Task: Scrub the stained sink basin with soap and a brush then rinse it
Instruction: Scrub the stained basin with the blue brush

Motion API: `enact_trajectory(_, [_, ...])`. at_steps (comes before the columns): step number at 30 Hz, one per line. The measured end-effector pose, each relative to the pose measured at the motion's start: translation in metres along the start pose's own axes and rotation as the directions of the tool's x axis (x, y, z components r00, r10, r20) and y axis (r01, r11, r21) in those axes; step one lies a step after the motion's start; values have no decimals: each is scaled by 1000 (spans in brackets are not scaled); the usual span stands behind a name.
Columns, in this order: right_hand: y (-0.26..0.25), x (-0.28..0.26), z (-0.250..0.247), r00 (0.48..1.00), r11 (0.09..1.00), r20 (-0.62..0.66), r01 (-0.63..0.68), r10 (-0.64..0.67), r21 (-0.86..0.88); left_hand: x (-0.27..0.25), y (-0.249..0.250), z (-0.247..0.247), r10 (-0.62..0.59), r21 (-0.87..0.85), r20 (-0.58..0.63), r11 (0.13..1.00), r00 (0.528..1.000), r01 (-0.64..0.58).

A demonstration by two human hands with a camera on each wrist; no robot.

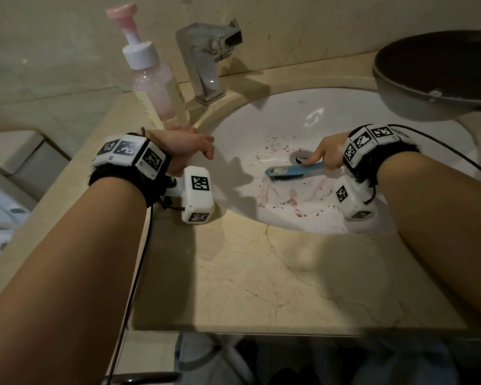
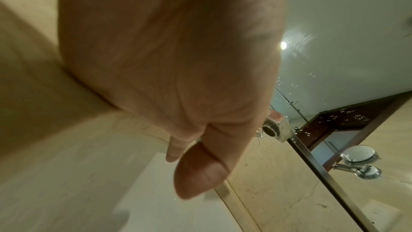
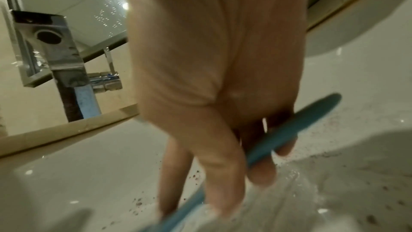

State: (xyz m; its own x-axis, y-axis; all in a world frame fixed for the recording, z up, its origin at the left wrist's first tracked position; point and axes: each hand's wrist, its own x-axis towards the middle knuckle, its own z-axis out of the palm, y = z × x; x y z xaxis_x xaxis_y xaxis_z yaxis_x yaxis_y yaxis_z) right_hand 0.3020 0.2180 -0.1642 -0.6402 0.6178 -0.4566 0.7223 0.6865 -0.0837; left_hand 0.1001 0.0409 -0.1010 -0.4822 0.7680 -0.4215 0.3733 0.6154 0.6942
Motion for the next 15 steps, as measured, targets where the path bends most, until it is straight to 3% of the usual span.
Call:
enact_trajectory(3, [-3,-1,1,970,999,241,43,-41,-4,-2,1,-1,4,34,-18,999,1000,-3])
enact_trajectory(4, [-5,-1,1,969,998,245,50,-42,-27,-2,1,-1,11,48,-18,999,1000,-10])
enact_trajectory(7, [-6,1,2,999,1000,33,26,-25,-15,0,-1,0,41,95,-39,995,998,-37])
enact_trajectory(9, [-3,2,0,999,1000,-39,18,-18,5,-1,0,1,30,58,-19,998,999,-29])
enact_trajectory(12, [-3,-1,-3,995,995,101,15,-6,-95,4,-4,-1,31,50,-7,998,1000,-30])
enact_trajectory(14, [-3,0,-2,981,998,193,20,-9,-55,4,-5,-1,40,67,-5,997,999,-40])
enact_trajectory(15, [-2,1,-2,984,1000,177,18,-18,2,4,-5,-2,33,59,1,998,999,-33])
